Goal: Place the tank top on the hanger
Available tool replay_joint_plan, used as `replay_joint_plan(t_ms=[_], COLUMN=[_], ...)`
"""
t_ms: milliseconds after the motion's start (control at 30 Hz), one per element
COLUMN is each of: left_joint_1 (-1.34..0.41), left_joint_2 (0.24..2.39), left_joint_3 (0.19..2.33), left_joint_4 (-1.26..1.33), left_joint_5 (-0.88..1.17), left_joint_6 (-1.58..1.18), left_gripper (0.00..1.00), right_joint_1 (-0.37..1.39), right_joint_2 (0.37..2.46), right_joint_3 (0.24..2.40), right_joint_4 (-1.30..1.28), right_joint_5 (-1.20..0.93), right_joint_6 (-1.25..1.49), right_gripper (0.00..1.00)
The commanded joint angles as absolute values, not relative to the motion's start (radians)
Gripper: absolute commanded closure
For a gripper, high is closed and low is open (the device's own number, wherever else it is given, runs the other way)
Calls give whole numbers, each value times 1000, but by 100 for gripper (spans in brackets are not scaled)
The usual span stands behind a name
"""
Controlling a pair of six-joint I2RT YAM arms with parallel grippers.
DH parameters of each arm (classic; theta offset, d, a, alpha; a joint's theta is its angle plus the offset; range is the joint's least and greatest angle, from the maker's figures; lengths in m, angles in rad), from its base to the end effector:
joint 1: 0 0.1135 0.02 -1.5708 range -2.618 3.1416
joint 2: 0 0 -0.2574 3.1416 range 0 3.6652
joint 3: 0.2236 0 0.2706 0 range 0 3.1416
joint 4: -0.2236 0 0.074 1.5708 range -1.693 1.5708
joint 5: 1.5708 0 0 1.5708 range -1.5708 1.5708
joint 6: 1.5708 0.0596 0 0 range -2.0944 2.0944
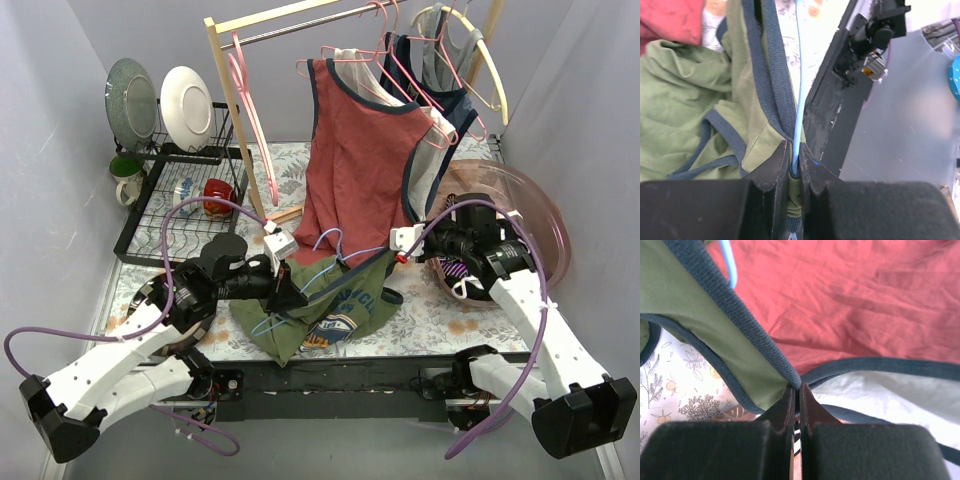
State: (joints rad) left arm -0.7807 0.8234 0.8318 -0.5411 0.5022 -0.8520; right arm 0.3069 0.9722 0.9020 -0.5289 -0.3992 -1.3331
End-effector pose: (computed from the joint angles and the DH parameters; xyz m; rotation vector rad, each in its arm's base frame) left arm 0.1341 -0.1732 0.3004 0.2645 2.3982 -1.4131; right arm 0.2302 0.0973 0.2948 -1.6965 1.2747 -0.1751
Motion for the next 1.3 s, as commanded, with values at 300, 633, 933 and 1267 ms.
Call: replay_joint_plan(t_ms=[300,633,933,1267], left_joint_1=[-778,-778,-778,-779], left_joint_2=[891,917,891,824], left_joint_3=[959,939,952,1032], left_joint_4=[-574,-473,-342,-472], left_joint_5=[655,701,768,749], left_joint_6=[-798,-827,-862,-808], left_gripper=[100,100,100,100], right_joint_1=[298,340,345,258], right_joint_2=[1046,1023,936,870], right_joint_3=[1080,1256,1224,1440], right_joint_4=[-561,-811,-830,-968], right_joint_5=[-463,-883,-936,-726], right_joint_6=[-1423,-1396,-1244,-1028], right_gripper=[99,99,56,27])
